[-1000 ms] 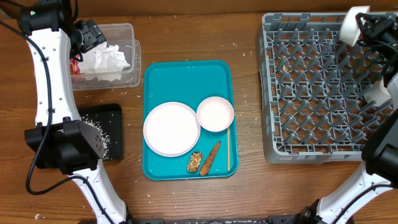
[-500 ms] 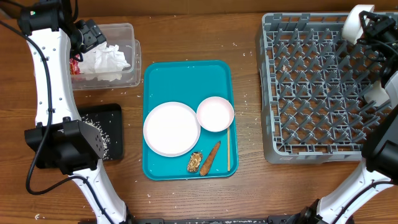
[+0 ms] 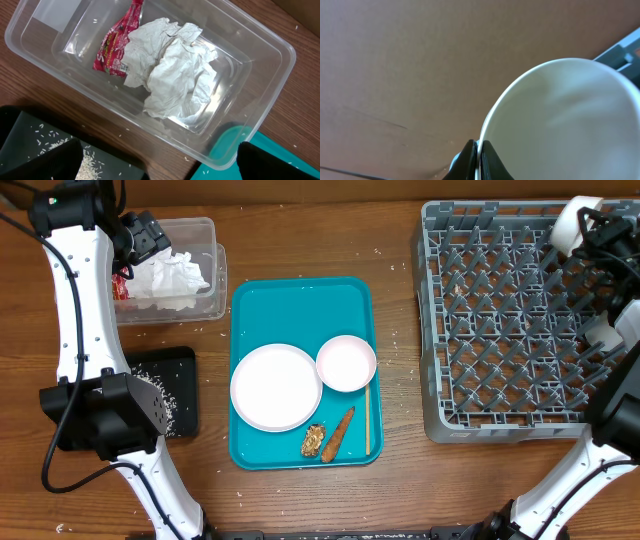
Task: Sort waste into correct bins and load items into the dishwasher
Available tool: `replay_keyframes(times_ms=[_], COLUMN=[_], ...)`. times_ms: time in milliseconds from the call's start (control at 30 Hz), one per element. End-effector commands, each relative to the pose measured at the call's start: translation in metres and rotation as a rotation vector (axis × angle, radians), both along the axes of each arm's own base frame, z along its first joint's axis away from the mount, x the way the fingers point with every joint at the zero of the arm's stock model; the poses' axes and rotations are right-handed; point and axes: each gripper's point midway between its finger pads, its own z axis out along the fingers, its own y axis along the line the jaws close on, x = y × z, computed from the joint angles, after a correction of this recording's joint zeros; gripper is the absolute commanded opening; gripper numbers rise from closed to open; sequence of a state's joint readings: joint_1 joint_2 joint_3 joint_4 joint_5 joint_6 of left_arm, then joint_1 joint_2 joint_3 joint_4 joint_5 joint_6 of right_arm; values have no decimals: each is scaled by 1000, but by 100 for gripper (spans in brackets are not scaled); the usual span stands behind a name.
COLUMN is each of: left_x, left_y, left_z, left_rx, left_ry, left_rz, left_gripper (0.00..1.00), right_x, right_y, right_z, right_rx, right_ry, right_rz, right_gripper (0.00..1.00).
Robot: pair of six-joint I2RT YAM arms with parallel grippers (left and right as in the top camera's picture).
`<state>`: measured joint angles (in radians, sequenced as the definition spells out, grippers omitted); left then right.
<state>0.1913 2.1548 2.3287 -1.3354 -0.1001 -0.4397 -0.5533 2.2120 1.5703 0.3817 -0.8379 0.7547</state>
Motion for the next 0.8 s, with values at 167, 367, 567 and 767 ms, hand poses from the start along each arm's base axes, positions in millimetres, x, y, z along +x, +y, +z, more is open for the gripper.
replay_keyframes(times_ms=[167,367,567,767], left_x=[-2,-2,-2,-2], left_y=[-4,-4,-4,-4], left_z=[12,12,12,12], left_rx=[-4,-4,-4,-4], left_ry=[-28,-28,-28,-28], left_rz=[5,5,5,5], left_gripper=[100,100,100,100], right_x=[-17,-30,-53,-78], right_y=[-30,-53,-88,-114], right_z=[7,18,31,46], right_rx=[19,32,49,20], right_ry=[-28,-28,2,36], right_rz=[29,-5,-102,-190], right_gripper=[8,22,42,41])
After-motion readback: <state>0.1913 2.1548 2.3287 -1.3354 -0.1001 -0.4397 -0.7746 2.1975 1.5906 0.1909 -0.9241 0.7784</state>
